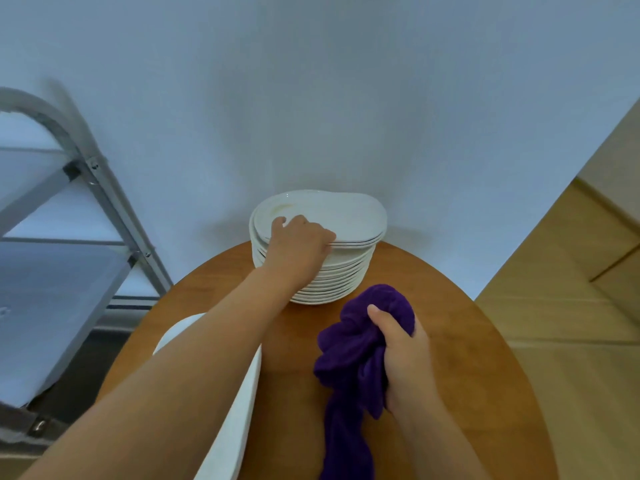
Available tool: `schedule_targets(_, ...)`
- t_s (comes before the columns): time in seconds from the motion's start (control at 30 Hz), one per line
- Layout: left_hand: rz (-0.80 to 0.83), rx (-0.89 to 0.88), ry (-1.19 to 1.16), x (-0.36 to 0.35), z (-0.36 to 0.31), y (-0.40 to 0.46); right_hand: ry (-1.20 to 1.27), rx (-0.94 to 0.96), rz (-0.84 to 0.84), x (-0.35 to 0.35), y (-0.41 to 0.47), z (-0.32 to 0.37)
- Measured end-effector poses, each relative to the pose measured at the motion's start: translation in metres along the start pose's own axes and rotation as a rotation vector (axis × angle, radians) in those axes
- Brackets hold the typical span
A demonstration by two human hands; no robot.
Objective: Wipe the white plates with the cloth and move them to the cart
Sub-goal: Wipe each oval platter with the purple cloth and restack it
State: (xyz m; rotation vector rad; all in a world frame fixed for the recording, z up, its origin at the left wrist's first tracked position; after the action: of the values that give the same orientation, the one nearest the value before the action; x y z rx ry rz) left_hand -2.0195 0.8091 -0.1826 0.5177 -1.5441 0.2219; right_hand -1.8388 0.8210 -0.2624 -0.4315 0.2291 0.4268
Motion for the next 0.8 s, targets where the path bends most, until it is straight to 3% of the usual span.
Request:
schedule_targets(0.3, 0.099, -0.046, -0.238, 0.022, 0.014, -0.005, 0.043, -0.026, -0.044, 0.004, 0.001, 0.013)
schedule_targets(0.5, 0.117, -0.100, -0.136, 0.027, 0.008, -0.005, 0.081, -0.043, -0.023, 0.000, -0.004, 0.018)
schedule_targets(0.6, 0.082, -0.123, -0.206, 0.032, 0.011, -0.005, 0.083, -0.042, -0.023, 0.001, -0.002, 0.019)
schedule_targets(0.7, 0.057, -0.158, -0.033, 0.031, 0.009, -0.008, 0.103, -0.040, -0.020, 0.000, -0.002, 0.021)
schedule_targets(0.8, -0.195, -0.343, 0.053, 0.041, -0.005, -0.028, 0.138, -0.052, 0.004, -0.005, -0.002, 0.027)
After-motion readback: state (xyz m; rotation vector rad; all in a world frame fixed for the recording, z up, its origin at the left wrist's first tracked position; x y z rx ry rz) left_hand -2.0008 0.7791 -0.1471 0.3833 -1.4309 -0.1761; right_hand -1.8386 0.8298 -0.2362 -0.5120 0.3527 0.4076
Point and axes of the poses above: each hand's wrist, its own y-axis towards the middle knuckle, its own x-axis out of the back of the hand, z = x × y, the point moved 5 cm from there along y, towards the middle knuckle, and after that the axes turned 1 degree about -y, right-handed, at the moved point
